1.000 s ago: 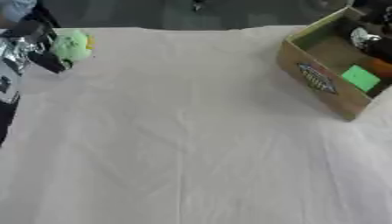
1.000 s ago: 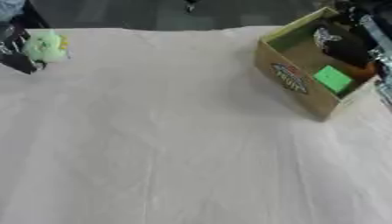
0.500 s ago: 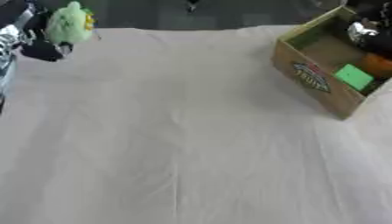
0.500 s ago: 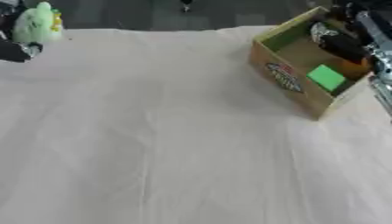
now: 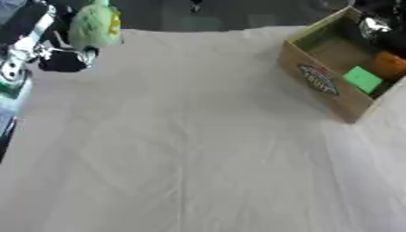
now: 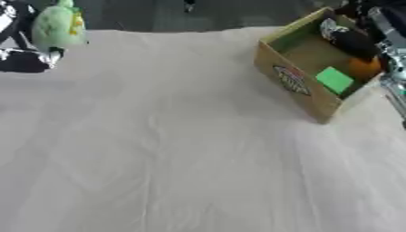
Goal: Pick up the objects with one hand, pass them to the other hand, and then place them into the box on the other side of the table.
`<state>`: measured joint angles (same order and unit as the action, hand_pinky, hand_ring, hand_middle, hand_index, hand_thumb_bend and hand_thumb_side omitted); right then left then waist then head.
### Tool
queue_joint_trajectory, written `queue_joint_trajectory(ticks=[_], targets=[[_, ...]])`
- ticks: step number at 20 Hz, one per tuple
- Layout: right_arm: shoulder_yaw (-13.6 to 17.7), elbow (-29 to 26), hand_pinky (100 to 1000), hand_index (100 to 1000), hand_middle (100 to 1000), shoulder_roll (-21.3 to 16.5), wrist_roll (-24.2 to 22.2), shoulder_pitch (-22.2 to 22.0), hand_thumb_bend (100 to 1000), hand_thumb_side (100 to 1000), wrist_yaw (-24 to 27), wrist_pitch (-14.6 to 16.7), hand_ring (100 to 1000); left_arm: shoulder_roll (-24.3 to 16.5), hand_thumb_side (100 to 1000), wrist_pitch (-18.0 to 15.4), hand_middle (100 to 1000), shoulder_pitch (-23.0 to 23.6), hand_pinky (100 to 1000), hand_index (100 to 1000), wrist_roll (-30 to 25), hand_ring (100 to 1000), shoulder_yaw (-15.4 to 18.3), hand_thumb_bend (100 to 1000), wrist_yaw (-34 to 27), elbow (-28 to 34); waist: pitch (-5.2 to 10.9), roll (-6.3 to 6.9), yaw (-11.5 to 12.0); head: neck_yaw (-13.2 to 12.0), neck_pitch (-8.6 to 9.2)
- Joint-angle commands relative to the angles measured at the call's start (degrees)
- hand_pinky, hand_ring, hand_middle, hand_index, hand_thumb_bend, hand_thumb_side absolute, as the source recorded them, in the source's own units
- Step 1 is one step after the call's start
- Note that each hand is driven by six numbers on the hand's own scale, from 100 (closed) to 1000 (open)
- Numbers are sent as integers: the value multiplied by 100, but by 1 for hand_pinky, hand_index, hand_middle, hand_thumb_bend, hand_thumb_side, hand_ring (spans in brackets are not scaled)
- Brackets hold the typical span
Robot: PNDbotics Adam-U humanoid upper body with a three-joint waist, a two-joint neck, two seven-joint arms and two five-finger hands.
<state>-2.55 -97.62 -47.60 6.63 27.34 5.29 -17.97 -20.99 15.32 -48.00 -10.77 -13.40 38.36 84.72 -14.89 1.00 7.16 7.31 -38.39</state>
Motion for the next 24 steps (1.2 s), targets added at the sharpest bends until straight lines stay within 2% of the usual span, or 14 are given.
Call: queue_joint_trajectory(ticks=[1, 7, 13, 18, 24], targets=[[90, -171, 1000, 981, 826, -203, 23, 105, 100, 535, 79, 9, 971, 193, 100, -74, 420, 12, 456, 474, 225, 469, -75, 136, 61, 258, 159, -22, -3, 25, 74], [40, -385, 1000, 979, 827, -167, -21, 149, 100, 526, 127, 31, 971, 659, 100, -282, 419, 228, 452, 475, 679, 467, -281, 126, 503, 272, 163, -32, -15, 19, 72], [-80, -944, 1000, 973, 829, -80, -189, 169, 100, 511, 100, 60, 973, 998, 100, -481, 416, 329, 441, 473, 1116, 463, -384, 128, 862, 16, 167, -68, -27, 77, 58], [-349, -1585, 1000, 966, 829, 66, -657, 282, 100, 501, -191, -114, 970, 1265, 100, -694, 415, 413, 437, 473, 1585, 462, -411, 121, 1312, -284, 178, -105, -40, 100, 24], [-650, -1695, 1000, 963, 830, 473, -1228, 530, 100, 494, -778, -142, 971, 1468, 100, -843, 416, 476, 436, 473, 2246, 462, -403, 121, 1685, -646, 194, -160, -56, 342, -16]])
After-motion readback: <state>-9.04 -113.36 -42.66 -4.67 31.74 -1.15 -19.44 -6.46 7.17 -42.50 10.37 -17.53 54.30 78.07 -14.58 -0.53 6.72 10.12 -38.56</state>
